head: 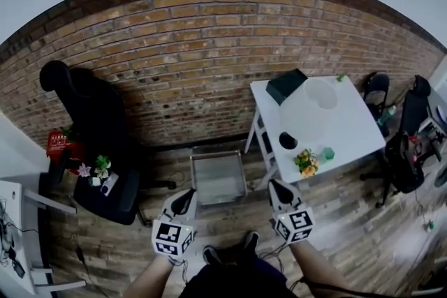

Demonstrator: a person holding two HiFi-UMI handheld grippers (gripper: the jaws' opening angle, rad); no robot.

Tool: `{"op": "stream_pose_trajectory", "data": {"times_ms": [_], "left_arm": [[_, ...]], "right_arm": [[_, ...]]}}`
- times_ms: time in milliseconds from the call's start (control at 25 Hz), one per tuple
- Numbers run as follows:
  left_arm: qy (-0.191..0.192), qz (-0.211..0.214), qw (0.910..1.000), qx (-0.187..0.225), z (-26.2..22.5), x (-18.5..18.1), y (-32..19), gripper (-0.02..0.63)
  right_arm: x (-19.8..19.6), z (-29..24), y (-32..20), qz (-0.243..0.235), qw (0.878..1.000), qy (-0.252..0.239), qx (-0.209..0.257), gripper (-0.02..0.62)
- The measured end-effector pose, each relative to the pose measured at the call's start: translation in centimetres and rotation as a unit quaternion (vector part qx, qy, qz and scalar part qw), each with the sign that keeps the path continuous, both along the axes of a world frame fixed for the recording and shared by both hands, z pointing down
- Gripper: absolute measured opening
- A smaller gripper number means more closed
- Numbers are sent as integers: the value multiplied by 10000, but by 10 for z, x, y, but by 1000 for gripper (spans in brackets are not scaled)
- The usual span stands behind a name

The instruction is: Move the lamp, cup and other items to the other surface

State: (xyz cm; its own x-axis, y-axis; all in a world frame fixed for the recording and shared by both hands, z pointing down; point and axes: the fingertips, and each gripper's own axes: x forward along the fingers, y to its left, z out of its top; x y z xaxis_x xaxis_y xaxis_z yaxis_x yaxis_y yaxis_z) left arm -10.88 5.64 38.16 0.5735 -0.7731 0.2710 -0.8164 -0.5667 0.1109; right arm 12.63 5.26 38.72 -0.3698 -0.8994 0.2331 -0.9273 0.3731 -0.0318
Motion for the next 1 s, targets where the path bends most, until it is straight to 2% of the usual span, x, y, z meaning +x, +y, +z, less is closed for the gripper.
{"op": "stream_pose_trajectory", "data": {"times_ms": [160, 360, 520, 640, 880, 1000], "left_arm": [[107, 16, 9993, 367, -33, -23, 1, 8], [203, -213, 9973, 675, -71, -41, 8, 7], [280, -420, 9939, 980, -107, -44, 10, 8], [195, -506, 9916, 1178, -120, -41, 10, 8], [122, -669, 9915, 1111, -113, -29, 17, 8], [114, -686, 9923, 1021, -110, -20, 21, 8]], "right_arm": [[-32, -49, -6, -133, 9987, 132, 467, 6], [-58, -99, -6, -384, 9943, 277, 954, 3], [-66, -129, -9, -539, 9907, 377, 1191, 4], [-65, -138, -11, -584, 9888, 368, 1324, 5], [-59, -137, -7, -709, 9835, 663, 1528, 5], [-53, -135, -5, -745, 9841, 630, 1483, 5]]}}
